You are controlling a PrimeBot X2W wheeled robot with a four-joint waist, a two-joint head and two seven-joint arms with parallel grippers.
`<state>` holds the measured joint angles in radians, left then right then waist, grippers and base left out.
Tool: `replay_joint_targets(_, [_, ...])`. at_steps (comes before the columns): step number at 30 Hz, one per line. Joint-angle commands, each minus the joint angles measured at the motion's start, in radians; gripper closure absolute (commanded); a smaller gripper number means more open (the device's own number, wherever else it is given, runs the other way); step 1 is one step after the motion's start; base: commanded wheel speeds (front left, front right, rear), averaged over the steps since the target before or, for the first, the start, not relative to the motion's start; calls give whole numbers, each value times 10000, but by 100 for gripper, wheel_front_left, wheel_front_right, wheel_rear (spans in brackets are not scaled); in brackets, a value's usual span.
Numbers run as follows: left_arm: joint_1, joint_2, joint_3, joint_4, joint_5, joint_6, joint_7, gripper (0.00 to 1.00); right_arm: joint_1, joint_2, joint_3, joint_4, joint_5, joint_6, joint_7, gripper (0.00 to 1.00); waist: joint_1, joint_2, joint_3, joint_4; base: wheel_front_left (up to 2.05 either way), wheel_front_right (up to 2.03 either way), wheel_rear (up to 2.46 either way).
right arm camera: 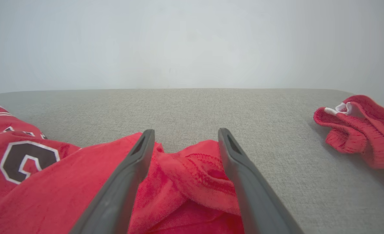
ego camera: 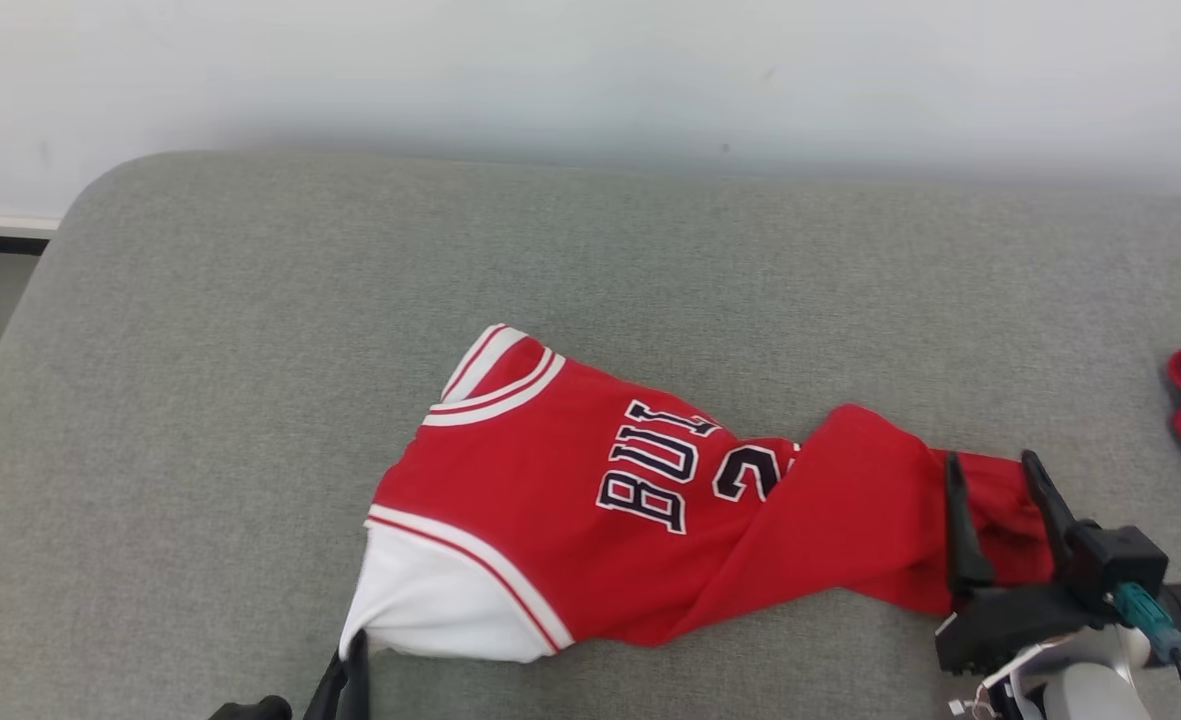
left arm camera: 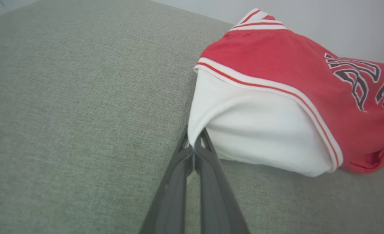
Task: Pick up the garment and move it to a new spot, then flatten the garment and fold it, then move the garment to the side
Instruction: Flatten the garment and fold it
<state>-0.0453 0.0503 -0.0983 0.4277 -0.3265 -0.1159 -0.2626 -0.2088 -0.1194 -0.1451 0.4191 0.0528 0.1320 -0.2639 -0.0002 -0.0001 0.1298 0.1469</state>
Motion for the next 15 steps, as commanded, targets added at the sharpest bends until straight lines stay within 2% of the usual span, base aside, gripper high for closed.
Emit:
replay_joint_targets(1, [-86, 3, -92, 9, -79, -19, -32, 0, -209, -107, 217, 10, 136, -29, 0, 0, 2, 1, 23, 121, 0, 0, 0])
replay_joint_targets(6, [-297, 0, -316, -289, -74, 189, -32, 0, -915, -523, 1177, 496, 391, -29, 0, 0, 2, 1, 285, 269, 0, 0, 0])
replay_joint_targets(15, [-476, 6, -729, -509, -270, 404, -32, 0, -2654, -1169, 2262, 3013, 909, -29, 110, 0, 2, 1, 675, 525, 0, 0, 0])
